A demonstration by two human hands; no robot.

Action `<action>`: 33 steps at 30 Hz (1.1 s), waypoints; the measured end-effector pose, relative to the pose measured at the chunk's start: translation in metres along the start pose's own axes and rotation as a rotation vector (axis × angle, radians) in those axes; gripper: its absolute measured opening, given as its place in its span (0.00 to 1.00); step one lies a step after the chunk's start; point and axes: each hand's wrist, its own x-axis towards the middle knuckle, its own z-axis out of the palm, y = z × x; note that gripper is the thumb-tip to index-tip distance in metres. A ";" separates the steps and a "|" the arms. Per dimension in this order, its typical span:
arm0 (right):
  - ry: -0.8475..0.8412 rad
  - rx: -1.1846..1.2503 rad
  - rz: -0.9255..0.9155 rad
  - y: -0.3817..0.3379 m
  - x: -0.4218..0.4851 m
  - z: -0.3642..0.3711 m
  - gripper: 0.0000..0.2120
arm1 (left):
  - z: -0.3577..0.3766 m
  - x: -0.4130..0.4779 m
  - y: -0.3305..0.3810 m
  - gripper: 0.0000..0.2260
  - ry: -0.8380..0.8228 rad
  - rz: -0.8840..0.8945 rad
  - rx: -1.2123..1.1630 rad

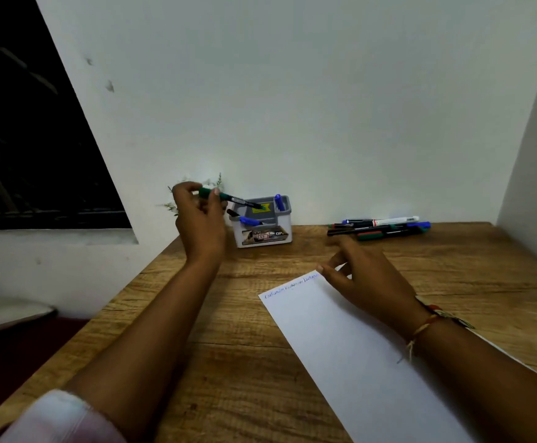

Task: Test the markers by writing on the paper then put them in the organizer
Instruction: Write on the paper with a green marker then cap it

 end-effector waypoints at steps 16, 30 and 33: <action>-0.120 -0.076 -0.007 0.008 0.004 0.004 0.18 | 0.033 0.033 -0.049 0.07 -0.233 0.094 0.403; -0.176 -0.143 0.015 0.003 0.001 0.004 0.16 | 0.023 -0.061 -0.027 0.02 -0.447 0.213 0.349; -0.100 -0.133 0.020 0.000 0.001 0.000 0.16 | 0.021 -0.069 -0.045 0.05 -0.624 0.302 0.454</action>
